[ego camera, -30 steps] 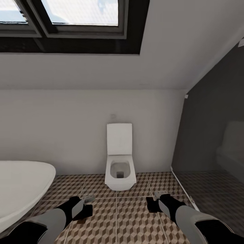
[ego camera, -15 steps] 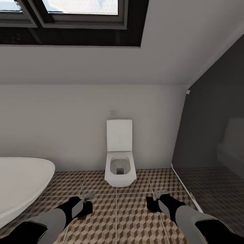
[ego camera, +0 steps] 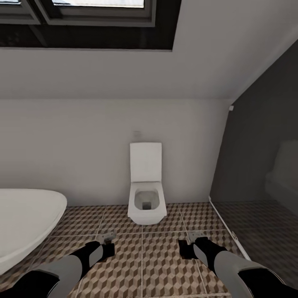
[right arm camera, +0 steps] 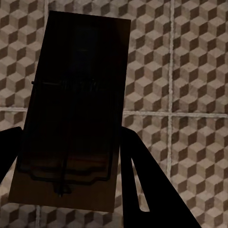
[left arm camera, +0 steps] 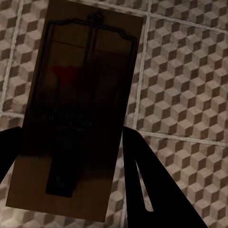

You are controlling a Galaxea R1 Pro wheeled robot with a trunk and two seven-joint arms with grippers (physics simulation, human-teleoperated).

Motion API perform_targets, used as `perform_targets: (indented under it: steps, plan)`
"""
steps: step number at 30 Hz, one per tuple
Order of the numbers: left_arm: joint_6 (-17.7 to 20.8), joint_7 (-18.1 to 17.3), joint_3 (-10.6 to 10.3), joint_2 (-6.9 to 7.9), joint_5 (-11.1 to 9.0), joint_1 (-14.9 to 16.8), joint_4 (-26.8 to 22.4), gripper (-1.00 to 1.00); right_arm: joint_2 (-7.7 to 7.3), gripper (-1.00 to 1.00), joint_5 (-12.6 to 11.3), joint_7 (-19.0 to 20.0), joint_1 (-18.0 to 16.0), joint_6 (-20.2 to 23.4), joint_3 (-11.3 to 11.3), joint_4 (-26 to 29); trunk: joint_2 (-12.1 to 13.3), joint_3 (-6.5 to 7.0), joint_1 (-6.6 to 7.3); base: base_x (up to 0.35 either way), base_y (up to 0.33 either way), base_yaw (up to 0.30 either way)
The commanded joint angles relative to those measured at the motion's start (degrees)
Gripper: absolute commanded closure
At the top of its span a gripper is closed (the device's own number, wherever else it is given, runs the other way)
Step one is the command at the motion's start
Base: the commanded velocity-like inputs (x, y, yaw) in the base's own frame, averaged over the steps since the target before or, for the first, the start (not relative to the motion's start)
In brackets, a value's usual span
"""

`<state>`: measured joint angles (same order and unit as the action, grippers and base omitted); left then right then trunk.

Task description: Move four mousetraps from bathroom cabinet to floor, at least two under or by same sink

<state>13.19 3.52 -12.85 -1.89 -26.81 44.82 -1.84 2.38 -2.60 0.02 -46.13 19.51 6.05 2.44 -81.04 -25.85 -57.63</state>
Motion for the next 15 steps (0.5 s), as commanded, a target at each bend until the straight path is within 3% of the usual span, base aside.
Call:
perform_targets:
  steps: [1,5,15]
  plan:
    - [0.31,0.32,-0.45,-0.03,-0.39,0.01,-0.13,1.00,-0.01,1.00,-0.48,0.07,-0.02,0.34,0.48,0.07,-0.04,-0.16,0.00,0.014,0.000,0.000]
    - [0.31,0.34,-0.38,-0.42,-0.43,0.01,-0.10,1.00,-0.01,1.00,-0.48,0.07,-0.02,0.35,0.46,0.03,-0.04,-0.53,0.00,0.198,-0.008,0.000]
    - [0.26,0.35,-0.34,-0.83,-0.37,0.01,-0.10,1.00,-0.01,1.00,-0.48,0.04,-0.02,0.35,0.53,0.02,-0.04,-1.47,0.00,0.330,-0.077,0.000]
